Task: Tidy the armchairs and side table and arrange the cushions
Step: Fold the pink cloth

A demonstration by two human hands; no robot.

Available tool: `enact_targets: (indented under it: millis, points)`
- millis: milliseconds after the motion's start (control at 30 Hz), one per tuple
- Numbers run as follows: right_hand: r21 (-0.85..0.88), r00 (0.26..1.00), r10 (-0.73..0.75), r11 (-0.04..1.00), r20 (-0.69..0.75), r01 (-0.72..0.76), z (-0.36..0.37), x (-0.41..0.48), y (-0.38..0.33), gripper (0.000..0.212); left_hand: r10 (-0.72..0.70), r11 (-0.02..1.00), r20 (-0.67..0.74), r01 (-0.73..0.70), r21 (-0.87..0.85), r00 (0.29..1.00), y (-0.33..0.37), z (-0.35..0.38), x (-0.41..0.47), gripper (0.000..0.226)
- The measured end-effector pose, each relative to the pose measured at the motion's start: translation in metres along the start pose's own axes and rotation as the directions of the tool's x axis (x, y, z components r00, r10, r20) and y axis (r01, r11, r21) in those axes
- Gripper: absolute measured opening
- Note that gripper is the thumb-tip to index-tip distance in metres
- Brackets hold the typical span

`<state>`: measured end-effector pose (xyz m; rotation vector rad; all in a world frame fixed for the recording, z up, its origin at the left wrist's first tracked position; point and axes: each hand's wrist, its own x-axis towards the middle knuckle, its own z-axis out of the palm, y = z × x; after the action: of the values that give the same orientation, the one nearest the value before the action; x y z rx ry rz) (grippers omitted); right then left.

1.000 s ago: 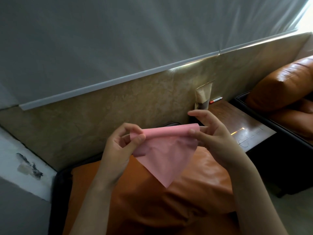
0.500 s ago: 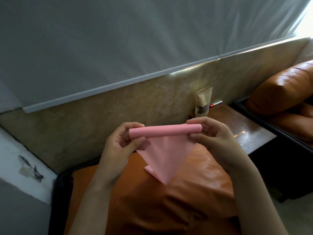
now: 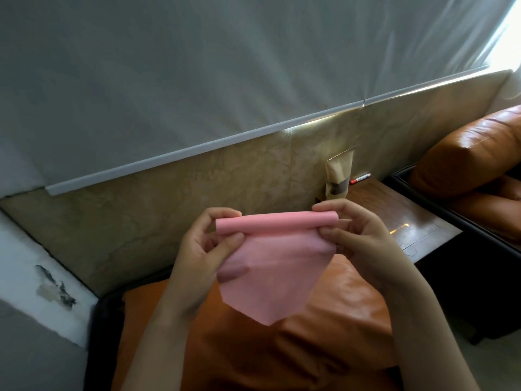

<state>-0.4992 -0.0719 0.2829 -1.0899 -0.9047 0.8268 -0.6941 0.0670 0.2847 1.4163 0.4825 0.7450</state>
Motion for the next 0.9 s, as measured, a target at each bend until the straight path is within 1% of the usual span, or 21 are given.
enact_targets:
  millis: [67,133,200,267,300,333,400,467,567,833,900]
  points:
    - [0.015,1.000,0.018,1.000,0.014,-0.018,0.000,0.000,-0.001,0.029,-0.017,1.000,0.024,0.017,-0.014,1.000,0.001,-0.002,-0.001,0.028]
    - [0.017,0.999,0.029,0.999,0.018,-0.030,0.001,-0.001,-0.002,0.039,-0.015,0.999,0.029,0.016,-0.036,0.999,0.003,-0.002,-0.002,0.027]
    - [-0.006,0.999,0.029,1.000,-0.020,-0.030,0.002,0.000,-0.001,0.045,0.011,1.000,0.006,-0.011,-0.003,1.000,0.004,-0.001,-0.002,0.022]
    - [-0.027,0.998,0.029,0.999,-0.057,-0.030,0.003,0.000,-0.001,0.047,0.033,0.999,-0.015,-0.033,0.044,0.999,0.003,0.000,-0.003,0.013]
    - [-0.031,0.998,0.026,0.999,-0.065,-0.028,0.003,0.000,-0.001,0.046,0.027,0.999,-0.018,-0.026,0.040,0.999,0.004,0.001,-0.004,0.008]
    - [-0.033,0.998,0.022,0.999,-0.063,-0.024,0.004,-0.001,-0.002,0.043,0.028,0.999,-0.020,-0.027,0.042,0.999,0.003,0.002,-0.004,0.011]
    - [-0.020,0.999,0.017,1.000,-0.050,-0.018,0.004,-0.002,-0.002,0.034,0.027,0.998,-0.027,-0.025,0.066,0.999,0.004,0.002,-0.005,0.026]
    - [-0.015,0.997,0.026,1.000,-0.069,-0.027,0.004,-0.003,-0.003,0.035,0.016,0.998,-0.044,-0.013,0.054,0.999,0.006,0.002,-0.005,0.035]
    - [-0.051,0.995,0.027,0.998,-0.092,-0.032,0.005,-0.003,-0.005,0.040,0.011,1.000,-0.047,-0.009,0.029,0.999,0.007,0.000,-0.004,0.031]
    - [-0.075,0.998,0.012,0.997,-0.069,-0.017,0.013,-0.003,-0.006,0.019,0.031,0.997,-0.041,-0.028,0.073,0.999,0.007,-0.007,-0.003,0.027]
    - [-0.113,0.998,0.015,0.993,-0.068,-0.023,0.014,-0.002,-0.006,0.016,0.020,0.999,-0.039,-0.018,0.046,0.999,0.008,-0.008,-0.003,0.027]
